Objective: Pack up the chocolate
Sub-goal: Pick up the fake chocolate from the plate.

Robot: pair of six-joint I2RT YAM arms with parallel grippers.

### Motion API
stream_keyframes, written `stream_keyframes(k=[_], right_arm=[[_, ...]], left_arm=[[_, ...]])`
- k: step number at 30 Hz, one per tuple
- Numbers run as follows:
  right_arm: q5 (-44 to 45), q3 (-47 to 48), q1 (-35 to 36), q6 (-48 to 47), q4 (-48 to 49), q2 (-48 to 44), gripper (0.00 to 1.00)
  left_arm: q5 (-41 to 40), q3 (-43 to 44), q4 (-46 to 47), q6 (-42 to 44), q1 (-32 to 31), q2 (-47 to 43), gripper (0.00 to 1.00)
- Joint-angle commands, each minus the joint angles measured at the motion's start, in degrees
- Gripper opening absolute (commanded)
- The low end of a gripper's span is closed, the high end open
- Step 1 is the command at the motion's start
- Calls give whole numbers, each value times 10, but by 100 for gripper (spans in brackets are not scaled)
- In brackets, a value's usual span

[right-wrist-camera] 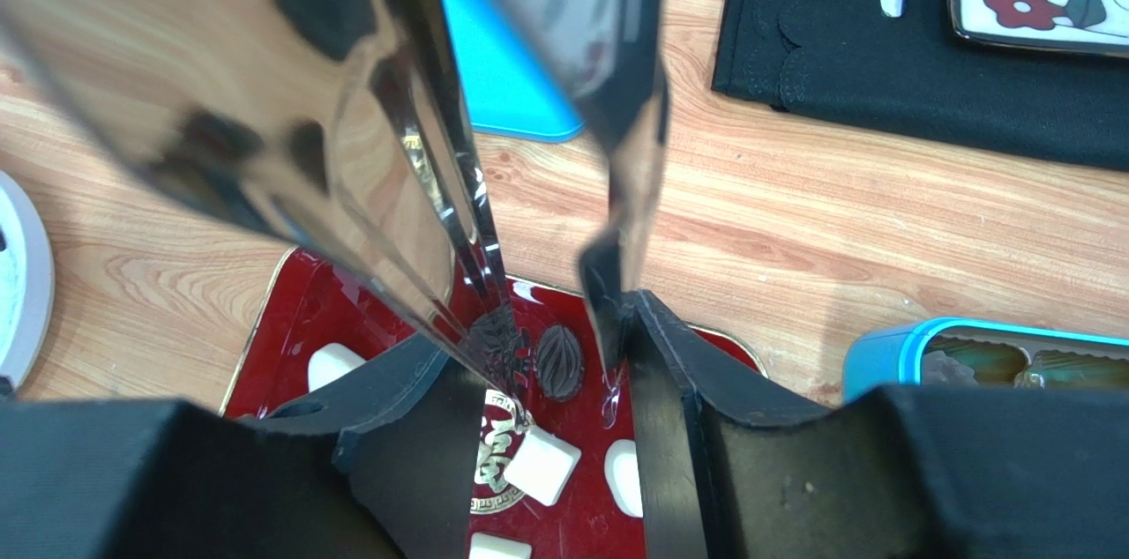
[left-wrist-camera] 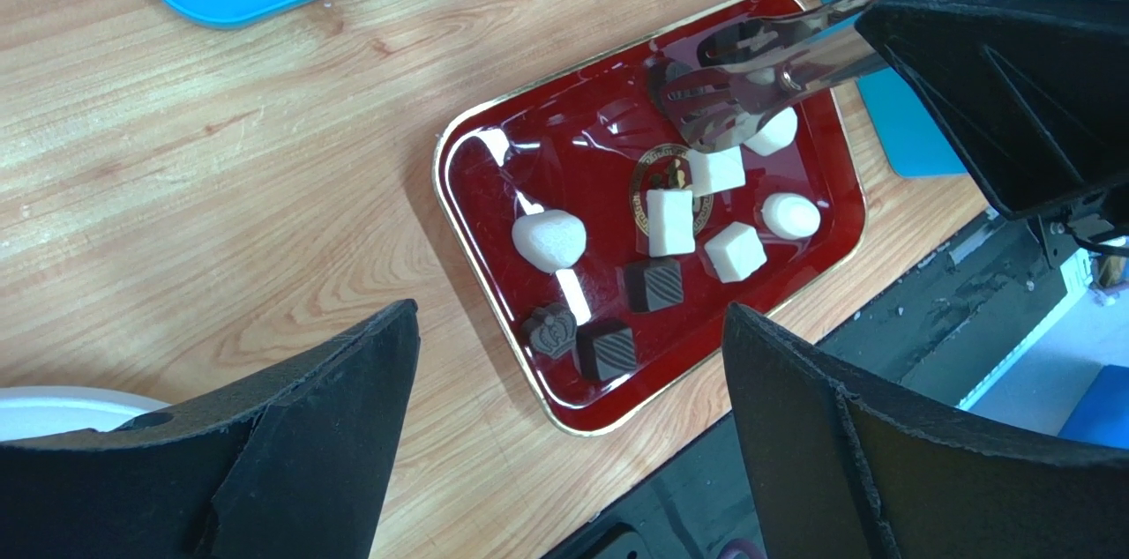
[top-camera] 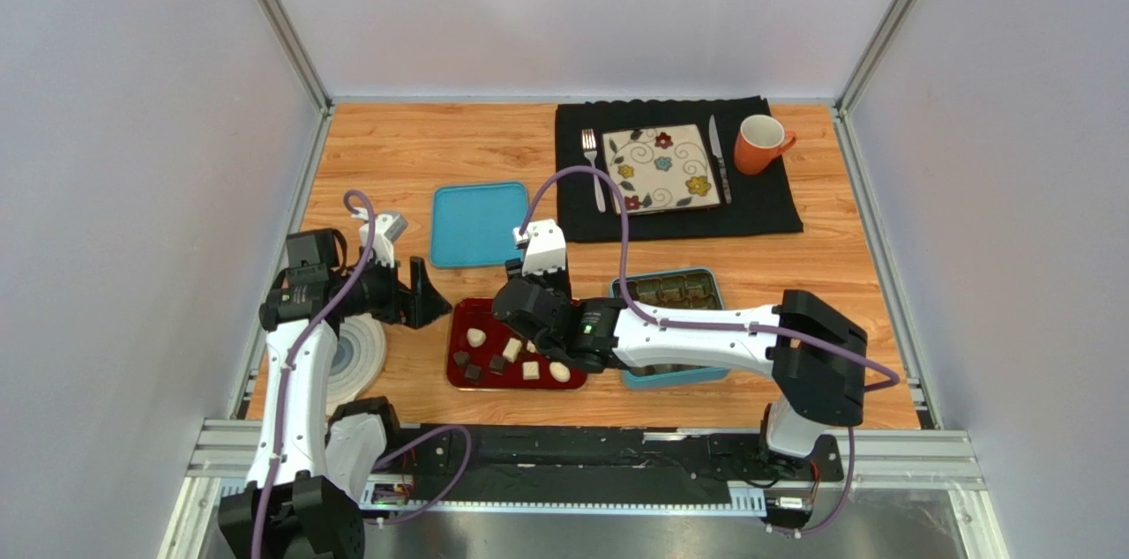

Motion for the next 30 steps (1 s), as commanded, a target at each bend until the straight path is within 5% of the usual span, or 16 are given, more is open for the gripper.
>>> stream_keyframes(k=[1, 10, 17, 30], right_arm=[[1, 3, -9, 3, 29, 13, 45], [-19, 10, -15, 3, 29, 32, 41], [-22, 12, -15, -12, 29, 5, 11], [16, -33, -32, -76, 15, -179, 12]], left_arm=[[15, 26, -6, 11, 2, -6, 93], [16, 31, -9, 14, 2, -6, 92], [15, 30, -7, 18, 3, -3, 91], [7, 15, 0, 23, 2, 6, 91]])
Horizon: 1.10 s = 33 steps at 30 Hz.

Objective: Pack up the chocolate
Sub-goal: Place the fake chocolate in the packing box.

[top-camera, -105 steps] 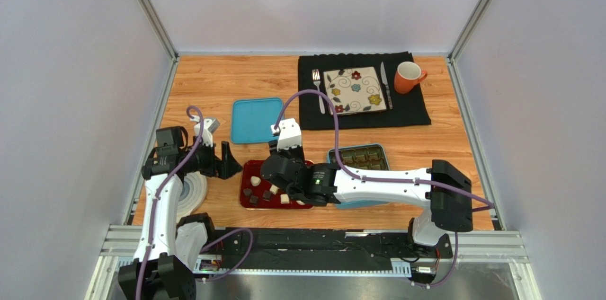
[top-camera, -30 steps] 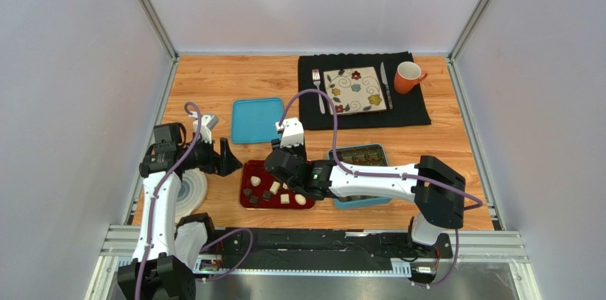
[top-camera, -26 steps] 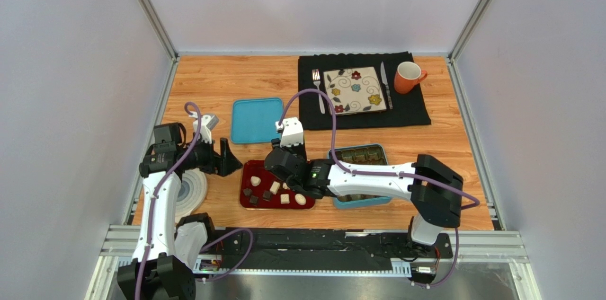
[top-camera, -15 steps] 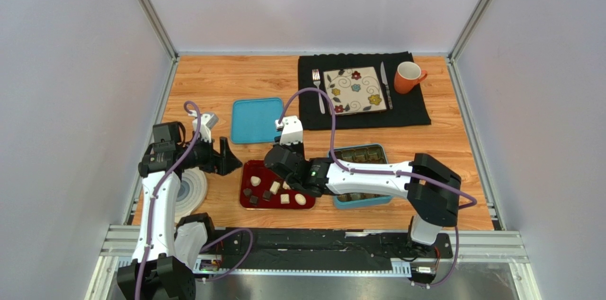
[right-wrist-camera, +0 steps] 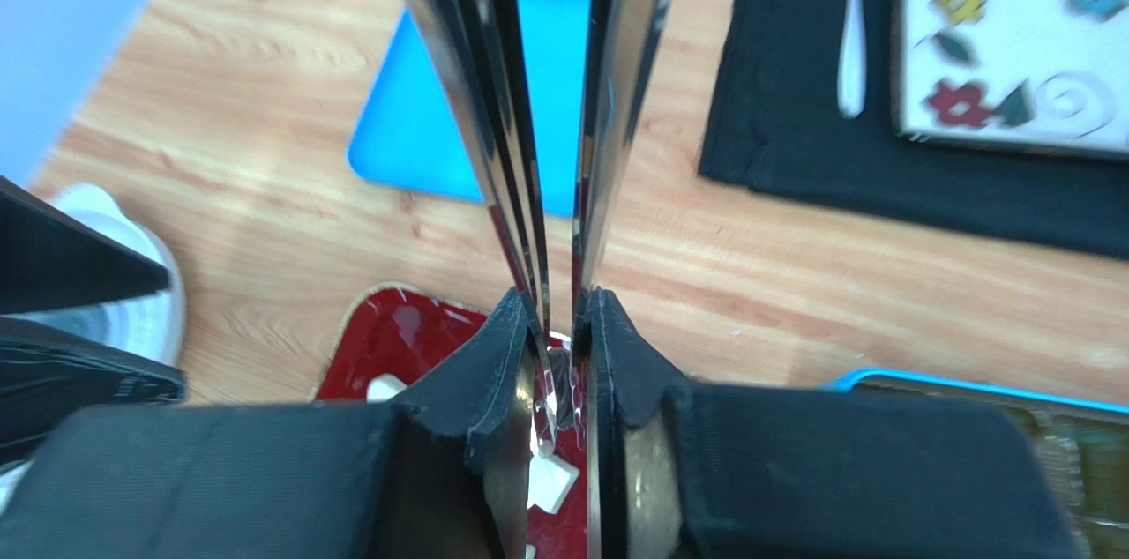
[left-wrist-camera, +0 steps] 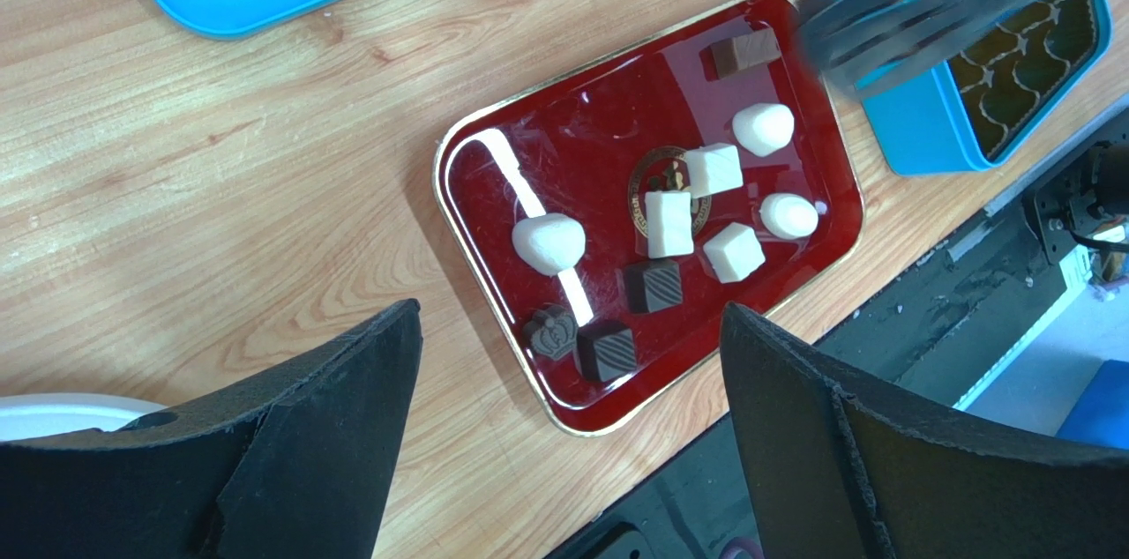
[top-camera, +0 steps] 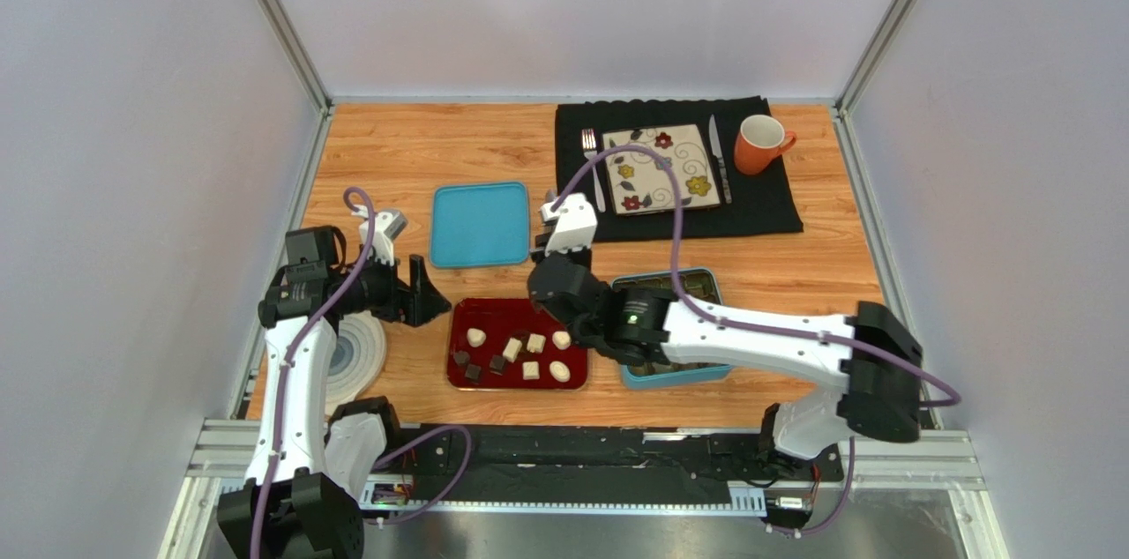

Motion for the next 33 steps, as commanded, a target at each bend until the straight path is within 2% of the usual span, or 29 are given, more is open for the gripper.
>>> stream_keyframes(k=[1, 5, 12, 23, 33], right_arm=[[47, -39, -25, -29, -3, -94, 13], [52, -94, -68, -23, -34, -181, 13], [50, -166, -134, -33, -69, -261, 15], [34, -186, -174, -38, -69, -260, 18], [15, -188, -177, -35, -52, -239, 30]], left_arm=[[5, 7, 3, 18, 2, -1, 91], [8, 8, 1, 17, 2, -1, 91], [8, 9, -4, 19, 3, 4, 90], [15, 13, -7, 15, 2, 6, 89], [14, 13, -9, 21, 3, 6, 89]])
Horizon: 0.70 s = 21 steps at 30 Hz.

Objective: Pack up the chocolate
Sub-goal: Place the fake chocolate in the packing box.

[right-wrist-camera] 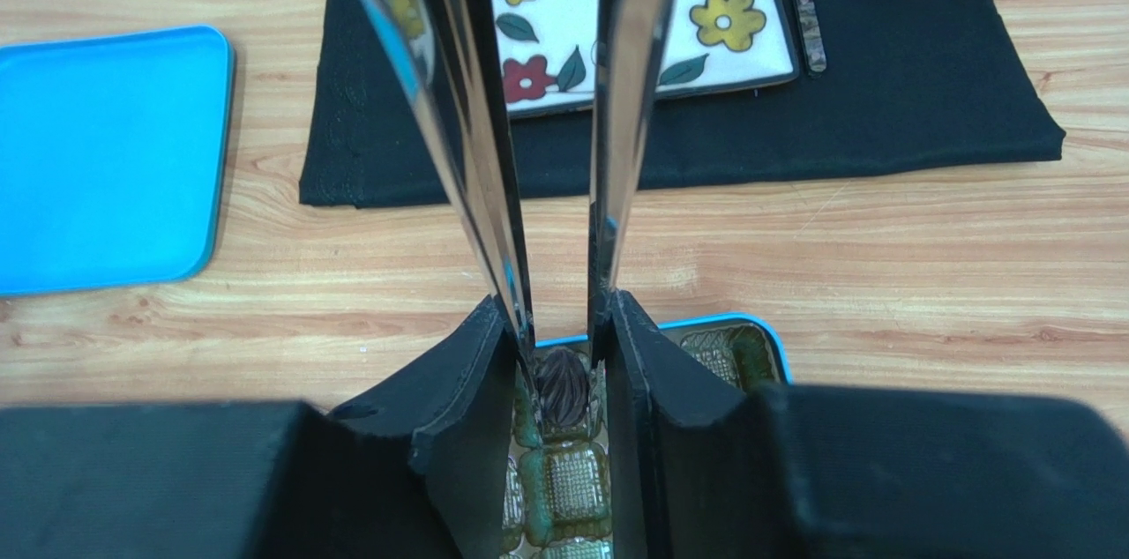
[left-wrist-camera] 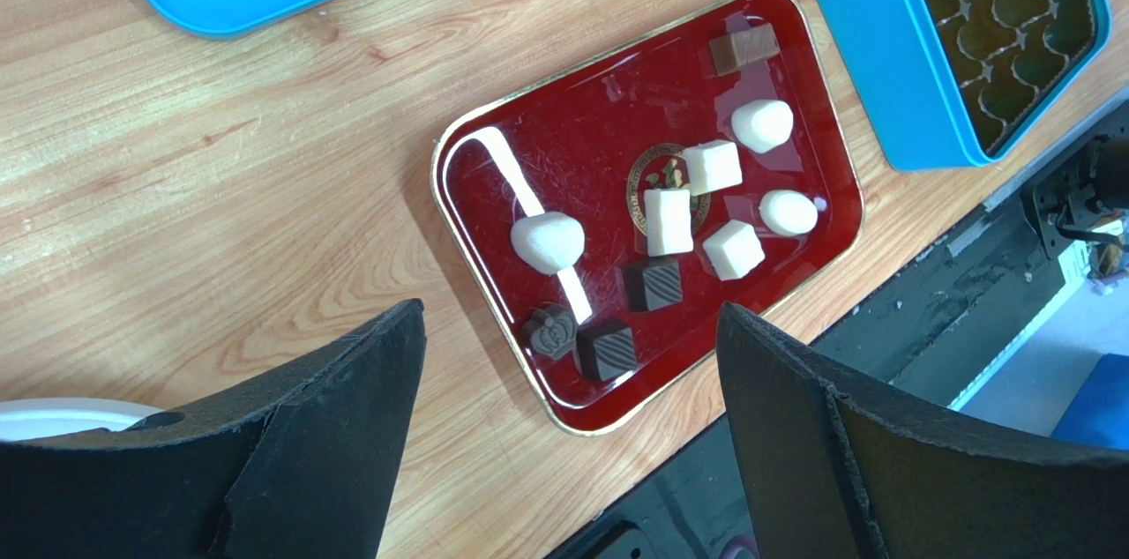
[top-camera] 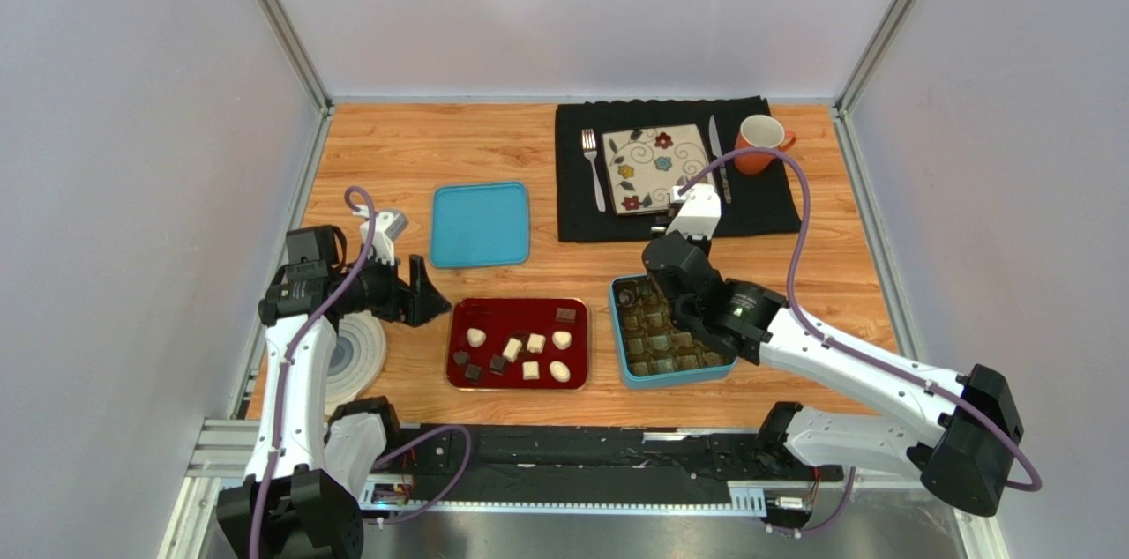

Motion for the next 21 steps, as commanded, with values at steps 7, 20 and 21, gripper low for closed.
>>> stream_keyframes(k=[7, 20, 21], right_arm=[[-2, -3, -1, 1, 27, 8, 39], [-13, 13, -1, -10, 31, -1, 30], [-22, 16, 4, -11, 29, -3, 27]], left_arm=[[11, 16, -12, 21, 2, 0, 89], [13, 22, -16, 22, 3, -1, 89], [13, 22, -15, 22, 2, -1, 89]])
